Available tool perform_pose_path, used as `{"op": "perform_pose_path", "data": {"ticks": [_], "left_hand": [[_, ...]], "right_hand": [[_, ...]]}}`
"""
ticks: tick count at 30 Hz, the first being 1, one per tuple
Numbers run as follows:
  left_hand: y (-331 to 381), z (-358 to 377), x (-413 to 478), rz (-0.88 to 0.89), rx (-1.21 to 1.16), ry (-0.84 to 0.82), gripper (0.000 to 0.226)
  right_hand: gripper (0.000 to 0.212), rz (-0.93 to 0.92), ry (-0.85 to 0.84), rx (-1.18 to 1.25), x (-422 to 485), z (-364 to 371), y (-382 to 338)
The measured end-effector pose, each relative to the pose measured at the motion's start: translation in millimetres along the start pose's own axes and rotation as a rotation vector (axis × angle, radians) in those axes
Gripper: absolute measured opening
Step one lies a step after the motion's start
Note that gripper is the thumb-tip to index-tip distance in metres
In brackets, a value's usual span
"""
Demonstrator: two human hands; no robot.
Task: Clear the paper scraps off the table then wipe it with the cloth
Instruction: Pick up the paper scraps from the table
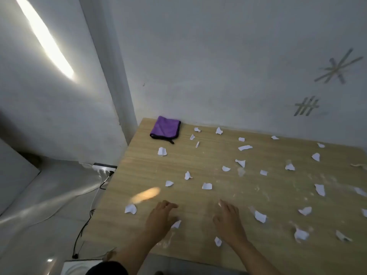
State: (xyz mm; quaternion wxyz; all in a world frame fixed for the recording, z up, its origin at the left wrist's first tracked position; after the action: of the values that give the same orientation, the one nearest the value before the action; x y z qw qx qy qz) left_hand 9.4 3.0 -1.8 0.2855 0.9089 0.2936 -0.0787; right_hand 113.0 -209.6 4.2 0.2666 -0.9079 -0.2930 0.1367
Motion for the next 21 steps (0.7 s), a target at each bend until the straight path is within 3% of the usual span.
{"op": "perform_pose_path", "data": {"ticks": [1, 5, 7, 9, 13, 21], "left_hand": [[-1, 1, -1, -0.010, -0.007, -0.034, 0.041], [-6, 8, -6, -0.092, -0.078, -0.132, 0.046], [-7, 13, -6, -0.103, -0.138, -0.154, 0.043], [-9, 17, -4, -0.062, -0.138, -0.144, 0.034], [-9, 19, 0, -0.010, -0.158, -0.127, 0.011], [-20, 13, 4, -0.080, -0.278, -0.066, 0.003]], "right_hand": [[0.049, -0.024, 0.014, -0.026, -3, 2, 2], [0.060, -0.119, -0.023, -0.046, -21, 10, 3], [0.047, -0.119, -0.055, -0.017, -30, 12, 5], [0.031, -0.099, -0.089, 0.015, -37, 12, 7], [0.029, -0.078, -0.108, 0.086, -42, 16, 9], [0.012, -0.102, -0.132, 0.091, -24, 27, 15]]}}
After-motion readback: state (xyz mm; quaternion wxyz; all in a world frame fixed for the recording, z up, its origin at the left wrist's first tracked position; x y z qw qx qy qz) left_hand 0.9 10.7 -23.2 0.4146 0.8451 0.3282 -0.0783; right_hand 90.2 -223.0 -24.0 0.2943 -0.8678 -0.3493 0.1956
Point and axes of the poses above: each hand's wrist, its own x-axis towards the middle knuckle, its own z-axis out of the palm, y = z × x, the point moved 1 cm from there along x, towards the middle knuckle, and after that the axes turned 15 degrees about -z, right-handed, at the moved point
